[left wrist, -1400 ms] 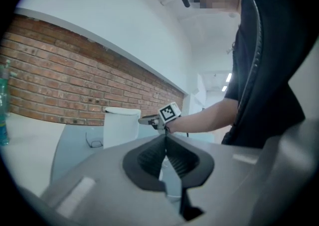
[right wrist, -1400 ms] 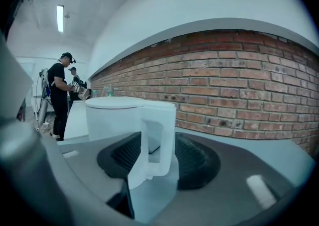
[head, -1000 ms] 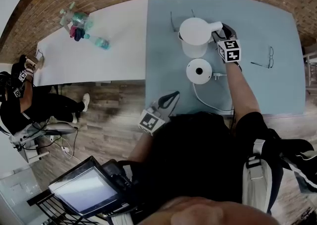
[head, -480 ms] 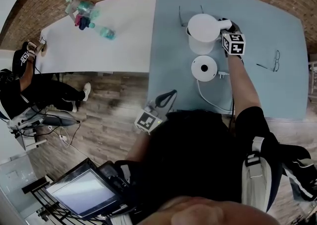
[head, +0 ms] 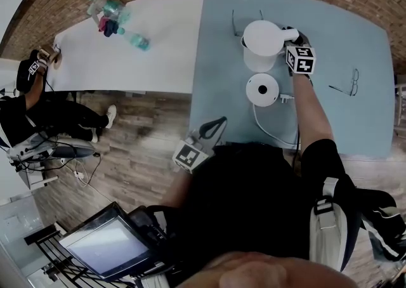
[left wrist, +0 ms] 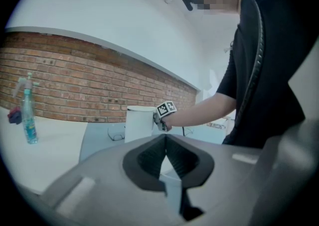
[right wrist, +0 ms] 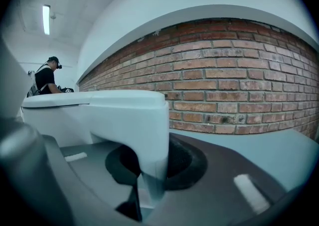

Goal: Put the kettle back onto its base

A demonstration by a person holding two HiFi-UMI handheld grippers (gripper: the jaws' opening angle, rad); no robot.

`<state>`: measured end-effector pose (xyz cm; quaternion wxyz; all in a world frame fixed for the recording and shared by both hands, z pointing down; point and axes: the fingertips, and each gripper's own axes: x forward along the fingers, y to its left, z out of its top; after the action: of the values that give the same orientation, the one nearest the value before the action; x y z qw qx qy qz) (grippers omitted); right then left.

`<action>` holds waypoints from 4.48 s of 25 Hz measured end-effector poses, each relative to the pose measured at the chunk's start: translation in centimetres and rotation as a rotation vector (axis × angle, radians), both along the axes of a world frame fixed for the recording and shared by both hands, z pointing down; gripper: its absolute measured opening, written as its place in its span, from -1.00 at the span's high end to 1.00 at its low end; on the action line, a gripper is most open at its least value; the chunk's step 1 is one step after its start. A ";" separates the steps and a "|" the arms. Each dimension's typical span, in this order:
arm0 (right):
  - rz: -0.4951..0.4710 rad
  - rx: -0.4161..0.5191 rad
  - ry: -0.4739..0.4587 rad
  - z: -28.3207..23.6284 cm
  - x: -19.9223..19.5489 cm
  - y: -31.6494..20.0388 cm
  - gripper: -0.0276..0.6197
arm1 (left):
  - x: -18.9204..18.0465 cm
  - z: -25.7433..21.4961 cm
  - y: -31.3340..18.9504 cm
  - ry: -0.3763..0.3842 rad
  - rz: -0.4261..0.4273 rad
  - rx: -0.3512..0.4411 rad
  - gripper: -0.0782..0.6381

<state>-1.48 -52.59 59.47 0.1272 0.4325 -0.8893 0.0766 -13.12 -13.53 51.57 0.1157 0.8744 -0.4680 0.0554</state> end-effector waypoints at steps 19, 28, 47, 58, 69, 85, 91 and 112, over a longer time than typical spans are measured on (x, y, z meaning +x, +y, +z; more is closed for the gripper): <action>0.109 -0.019 -0.091 -0.5 0.7 0.0 0.66 | -0.9 0.6 0.9 -0.009 -0.016 0.056 0.78; 0.175 -0.035 -0.144 -1.1 1.8 0.4 0.66 | -1.3 0.7 1.8 -0.013 -0.018 0.058 0.78; 0.155 0.020 -0.185 -6.8 2.5 3.9 0.66 | -0.7 -0.2 0.4 0.011 0.126 0.093 0.78; 0.208 0.020 -0.165 -7.0 4.4 6.2 0.66 | -1.2 -0.3 -0.7 0.024 0.253 0.091 0.78; 0.243 0.004 -0.160 -6.7 6.5 9.5 0.66 | 0.0 0.0 -0.2 0.039 0.320 0.093 0.78; 0.290 -0.037 -0.157 -4.9 8.3 13.1 0.65 | 1.2 -0.1 -0.1 0.048 0.362 0.096 0.78; 0.287 -0.051 -0.153 -4.0 7.9 13.7 0.65 | 0.6 0.2 0.2 0.046 0.345 0.088 0.78; 0.306 -0.023 -0.138 -2.9 7.6 15.1 0.65 | 0.2 0.1 0.4 0.043 0.331 0.087 0.78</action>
<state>6.15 -37.44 56.60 0.0577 0.5551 -0.8188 0.1345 -12.95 -13.13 51.69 0.0769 0.9446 -0.3172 0.0348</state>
